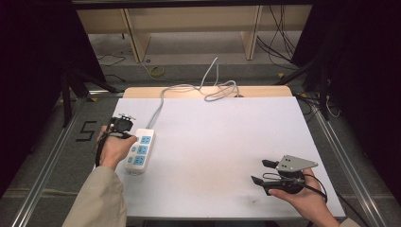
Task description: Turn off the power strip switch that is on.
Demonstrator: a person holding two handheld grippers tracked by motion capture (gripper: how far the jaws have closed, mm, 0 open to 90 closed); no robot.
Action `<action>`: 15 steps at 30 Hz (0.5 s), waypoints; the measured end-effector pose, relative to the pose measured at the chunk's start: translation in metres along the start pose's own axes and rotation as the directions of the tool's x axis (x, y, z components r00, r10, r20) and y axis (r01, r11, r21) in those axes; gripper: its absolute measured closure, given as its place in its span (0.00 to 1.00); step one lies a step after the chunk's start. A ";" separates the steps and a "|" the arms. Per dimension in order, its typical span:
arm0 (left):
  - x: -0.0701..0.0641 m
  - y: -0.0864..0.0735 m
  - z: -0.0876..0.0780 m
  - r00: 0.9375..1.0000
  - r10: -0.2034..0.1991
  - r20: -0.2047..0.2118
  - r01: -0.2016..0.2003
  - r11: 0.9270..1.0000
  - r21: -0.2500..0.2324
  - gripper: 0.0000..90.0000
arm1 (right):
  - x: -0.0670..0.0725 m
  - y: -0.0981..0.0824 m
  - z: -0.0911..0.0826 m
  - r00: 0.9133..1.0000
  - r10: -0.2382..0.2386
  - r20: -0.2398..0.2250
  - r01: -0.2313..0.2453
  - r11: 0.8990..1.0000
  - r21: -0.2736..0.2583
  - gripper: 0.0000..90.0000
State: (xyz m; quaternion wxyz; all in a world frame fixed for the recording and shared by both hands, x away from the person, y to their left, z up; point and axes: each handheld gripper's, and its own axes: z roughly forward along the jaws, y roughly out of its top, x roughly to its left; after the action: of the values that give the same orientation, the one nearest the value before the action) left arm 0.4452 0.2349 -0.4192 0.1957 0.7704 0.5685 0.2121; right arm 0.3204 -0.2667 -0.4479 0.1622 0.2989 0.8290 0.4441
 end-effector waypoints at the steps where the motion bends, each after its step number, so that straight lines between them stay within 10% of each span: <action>1: 0.001 0.000 0.000 1.000 0.002 0.001 -0.002 1.000 0.003 1.00 | 0.000 0.000 0.000 1.000 -0.002 0.001 0.002 1.000 -0.002 0.33; 15: 0.000 -0.005 -0.005 0.996 0.001 0.090 0.010 0.993 -0.121 0.91 | 0.000 0.000 0.000 1.000 -0.001 0.003 0.001 1.000 -0.003 0.33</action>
State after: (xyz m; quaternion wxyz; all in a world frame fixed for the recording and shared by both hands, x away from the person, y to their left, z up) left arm 0.4384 0.2370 -0.4182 0.2679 0.7647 0.5467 0.2111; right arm 0.3207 -0.2671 -0.4480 0.1639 0.2987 0.8283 0.4448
